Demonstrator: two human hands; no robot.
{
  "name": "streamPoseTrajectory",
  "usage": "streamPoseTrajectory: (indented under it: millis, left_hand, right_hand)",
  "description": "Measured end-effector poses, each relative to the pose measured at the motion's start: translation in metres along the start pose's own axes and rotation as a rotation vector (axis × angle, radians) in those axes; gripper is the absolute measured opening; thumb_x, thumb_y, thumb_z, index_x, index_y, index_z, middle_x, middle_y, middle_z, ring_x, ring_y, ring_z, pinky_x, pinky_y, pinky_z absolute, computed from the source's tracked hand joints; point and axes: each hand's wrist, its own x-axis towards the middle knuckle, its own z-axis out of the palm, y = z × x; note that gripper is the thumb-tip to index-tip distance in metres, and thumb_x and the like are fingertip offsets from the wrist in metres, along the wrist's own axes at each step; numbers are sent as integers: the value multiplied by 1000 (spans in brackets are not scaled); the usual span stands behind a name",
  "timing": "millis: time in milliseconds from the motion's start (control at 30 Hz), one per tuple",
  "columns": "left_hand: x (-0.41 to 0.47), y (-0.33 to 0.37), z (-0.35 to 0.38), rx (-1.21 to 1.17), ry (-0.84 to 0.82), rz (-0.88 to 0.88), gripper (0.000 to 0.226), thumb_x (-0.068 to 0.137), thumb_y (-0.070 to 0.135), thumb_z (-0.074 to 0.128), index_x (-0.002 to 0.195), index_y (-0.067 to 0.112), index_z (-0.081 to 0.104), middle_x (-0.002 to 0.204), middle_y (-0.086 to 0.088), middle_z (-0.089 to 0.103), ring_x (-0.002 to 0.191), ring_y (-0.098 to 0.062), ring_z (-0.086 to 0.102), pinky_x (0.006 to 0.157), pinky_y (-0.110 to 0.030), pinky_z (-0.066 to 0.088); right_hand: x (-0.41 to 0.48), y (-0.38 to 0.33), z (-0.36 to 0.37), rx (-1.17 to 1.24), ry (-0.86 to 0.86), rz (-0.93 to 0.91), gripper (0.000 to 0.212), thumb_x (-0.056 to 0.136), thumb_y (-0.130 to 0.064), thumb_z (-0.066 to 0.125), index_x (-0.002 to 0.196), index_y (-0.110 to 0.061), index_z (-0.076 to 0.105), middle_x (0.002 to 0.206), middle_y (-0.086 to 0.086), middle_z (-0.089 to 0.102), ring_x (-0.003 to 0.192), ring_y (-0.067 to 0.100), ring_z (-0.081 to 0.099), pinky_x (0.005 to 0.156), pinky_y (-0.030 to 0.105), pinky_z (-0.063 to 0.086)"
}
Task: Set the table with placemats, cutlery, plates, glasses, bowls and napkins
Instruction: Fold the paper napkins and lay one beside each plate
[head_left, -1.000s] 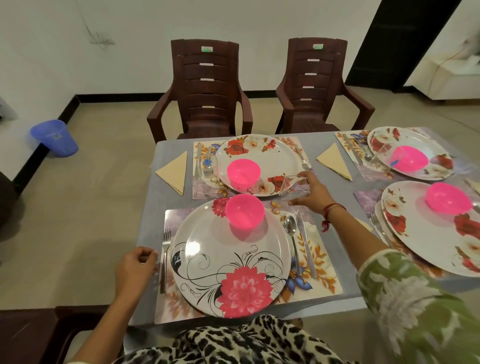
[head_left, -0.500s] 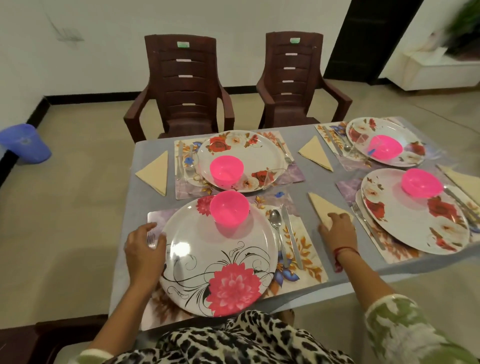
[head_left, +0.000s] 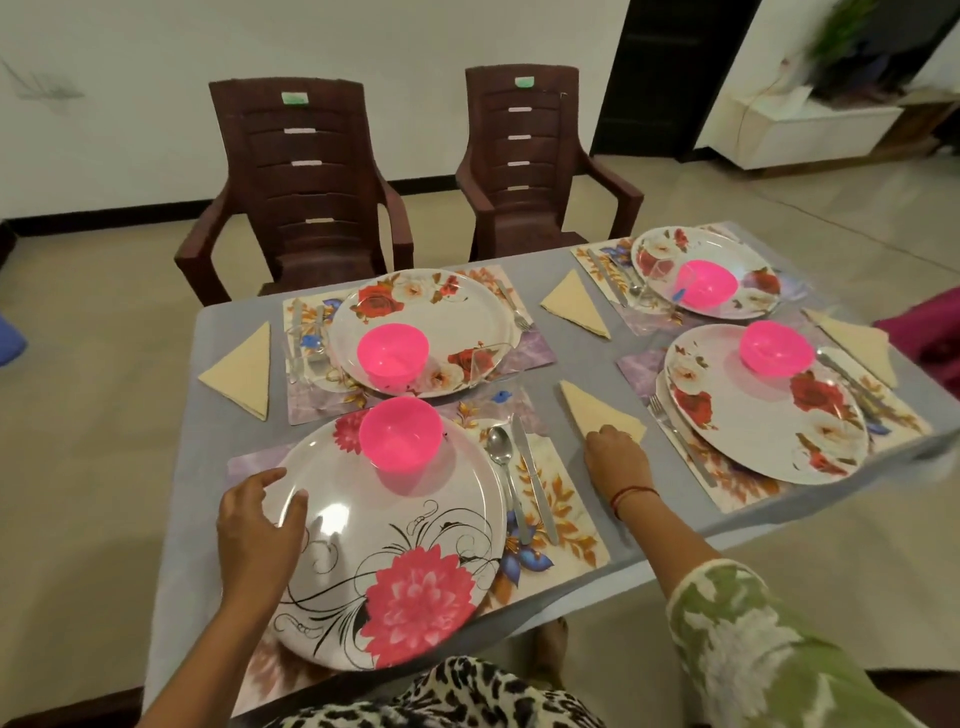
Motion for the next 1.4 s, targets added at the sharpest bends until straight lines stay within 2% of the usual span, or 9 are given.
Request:
streamPoseTrajectory:
  millis: [233,400,500,600,700,1033,1133,1267,1400]
  left_hand:
    - [-9,-8,-5,18,10,-54,32,87,19,64,118,14,59,124,-16,49,114,-34,50,93,-45,42]
    - [-8,-14,-13,76,23,-63,32,86,15,65,118,12,59,122,-18,50,114,-36,48,93,-46,40]
    - [-3,-17,-18,116,24,-48,32,86,14,65,117,9,60,122,-18,50,113,-35,48,92,-45,40]
    - [4,-15,-23,151,37,-30,32,86,14,65,117,6,60,123,-20,51,115,-34,46,91,-41,38]
    - [5,-15,-29,155,50,-37,32,88,17,64,117,6,60,124,-19,51,118,-33,44,96,-42,37]
    - [-8,-17,-33,145,26,-59,34,87,14,64,120,9,59,129,-19,48,123,-35,41,99,-46,35]
    - [-5,-13,-34,142,31,-38,35,87,14,65,120,6,58,128,-21,49,122,-35,42,97,-46,37]
    - [-4,-10,-31,74,46,-10,33,88,14,64,119,6,58,125,-19,50,117,-34,46,91,-42,39]
    - [-9,-9,-23,-13,23,14,31,88,14,63,118,12,58,121,-15,51,108,-31,51,85,-38,42]
  right_hand:
    - [-11,-16,4,5,39,-52,19,92,-6,46,101,-5,62,102,12,60,94,29,58,74,33,47]
    - [-3,-11,3,169,284,-99,21,90,-23,56,95,-6,67,96,14,64,85,31,59,73,38,48]
    - [11,-12,8,269,189,-111,45,95,-37,39,126,-9,54,130,15,52,117,33,50,97,44,40]
    - [24,-9,27,161,-30,-113,64,97,-51,17,149,-15,19,157,9,17,144,28,15,115,47,10]
    - [27,-4,46,113,-136,-110,69,94,-57,6,151,-20,-3,159,4,-4,146,20,-4,118,45,-4]
    - [26,-6,44,127,-143,-121,69,94,-58,10,150,-23,-10,159,0,-10,146,18,-9,117,46,-7]
    - [22,-8,34,209,-139,-89,71,93,-60,11,151,-21,-3,159,2,-5,146,19,-5,117,48,-5]
    - [-11,-25,2,535,313,-60,68,90,-60,22,137,-14,43,143,12,38,135,29,33,114,50,16]
    - [-67,-48,-17,695,426,-103,56,92,-56,30,113,-14,61,119,8,55,108,19,49,90,38,41]
